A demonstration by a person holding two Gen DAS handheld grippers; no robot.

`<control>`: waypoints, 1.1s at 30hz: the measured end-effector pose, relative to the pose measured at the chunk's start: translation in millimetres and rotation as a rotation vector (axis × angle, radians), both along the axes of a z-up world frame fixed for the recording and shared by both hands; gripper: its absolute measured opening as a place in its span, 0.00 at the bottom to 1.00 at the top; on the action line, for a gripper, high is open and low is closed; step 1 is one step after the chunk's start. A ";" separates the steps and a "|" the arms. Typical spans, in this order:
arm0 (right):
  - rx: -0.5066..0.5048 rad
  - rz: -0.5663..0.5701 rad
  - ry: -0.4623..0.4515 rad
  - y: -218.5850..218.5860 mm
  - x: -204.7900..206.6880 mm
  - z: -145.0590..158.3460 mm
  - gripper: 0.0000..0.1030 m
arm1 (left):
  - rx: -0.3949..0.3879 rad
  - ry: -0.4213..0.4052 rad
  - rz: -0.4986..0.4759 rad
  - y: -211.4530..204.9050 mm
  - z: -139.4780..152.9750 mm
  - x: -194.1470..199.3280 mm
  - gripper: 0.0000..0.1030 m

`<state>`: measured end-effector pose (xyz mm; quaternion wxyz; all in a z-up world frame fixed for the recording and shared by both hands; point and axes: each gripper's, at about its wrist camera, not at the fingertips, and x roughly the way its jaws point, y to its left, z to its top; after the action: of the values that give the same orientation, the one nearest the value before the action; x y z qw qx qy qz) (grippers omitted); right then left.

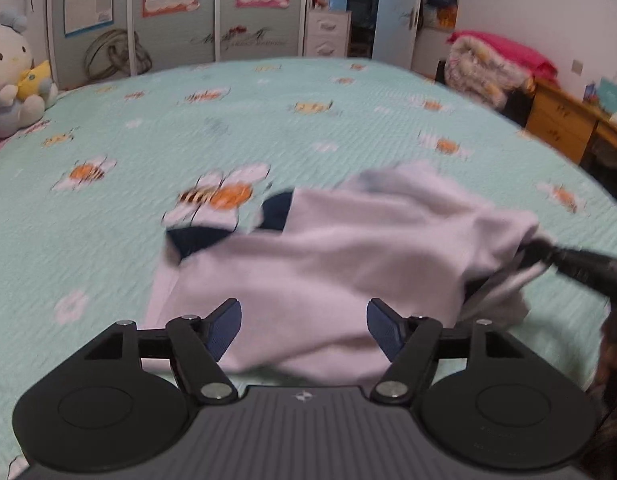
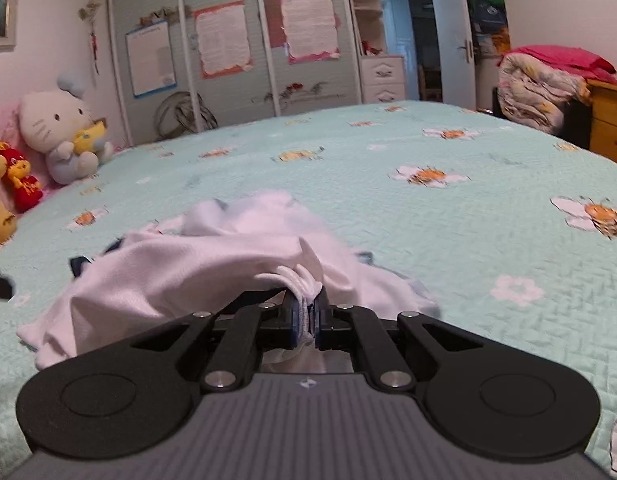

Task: Fold clothes

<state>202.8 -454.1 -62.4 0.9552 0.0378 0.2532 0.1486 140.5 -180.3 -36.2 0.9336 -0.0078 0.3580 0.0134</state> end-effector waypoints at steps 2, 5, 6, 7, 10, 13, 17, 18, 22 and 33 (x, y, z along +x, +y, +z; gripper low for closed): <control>0.003 -0.010 0.023 -1.4 0.3 -6.9 0.06 | 0.056 0.012 -0.035 -11.5 -5.9 7.0 0.70; -0.003 -0.015 0.044 1.0 -0.1 -9.2 0.06 | 0.069 0.032 -0.107 -26.6 -10.7 16.9 0.70; -0.005 -0.014 0.046 1.2 -1.6 -9.5 0.06 | 0.038 0.041 -0.149 -31.0 -11.6 19.4 0.71; -0.005 -0.014 0.047 0.8 -1.7 -10.2 0.06 | 0.020 0.047 -0.189 -36.6 -13.3 21.0 0.71; 0.002 -0.011 0.054 -0.1 0.7 -11.6 0.06 | 0.042 0.059 -0.258 -57.4 -24.0 22.9 0.74; -0.001 -0.006 0.059 1.7 1.2 -15.8 0.06 | 0.151 0.071 -0.278 -77.4 -41.3 32.2 0.75; -0.013 0.003 0.063 2.9 -0.6 -18.6 0.06 | 0.251 0.044 -0.237 -76.9 -58.1 45.6 0.51; -0.017 0.007 0.061 2.1 -1.1 -17.9 0.06 | 0.230 0.036 -0.216 -71.0 -56.0 45.9 0.23; -0.049 0.037 0.003 6.4 -7.6 -4.0 0.06 | 0.091 0.002 -0.120 -40.8 -39.8 43.8 0.10; -0.150 0.184 -0.440 59.1 -6.9 149.7 0.05 | 0.154 -0.523 0.074 3.3 167.7 3.7 0.09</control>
<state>195.9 -395.0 87.3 0.9699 -0.0899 0.0519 0.2205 144.2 -177.0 131.5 0.9910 0.0471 0.1022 0.0721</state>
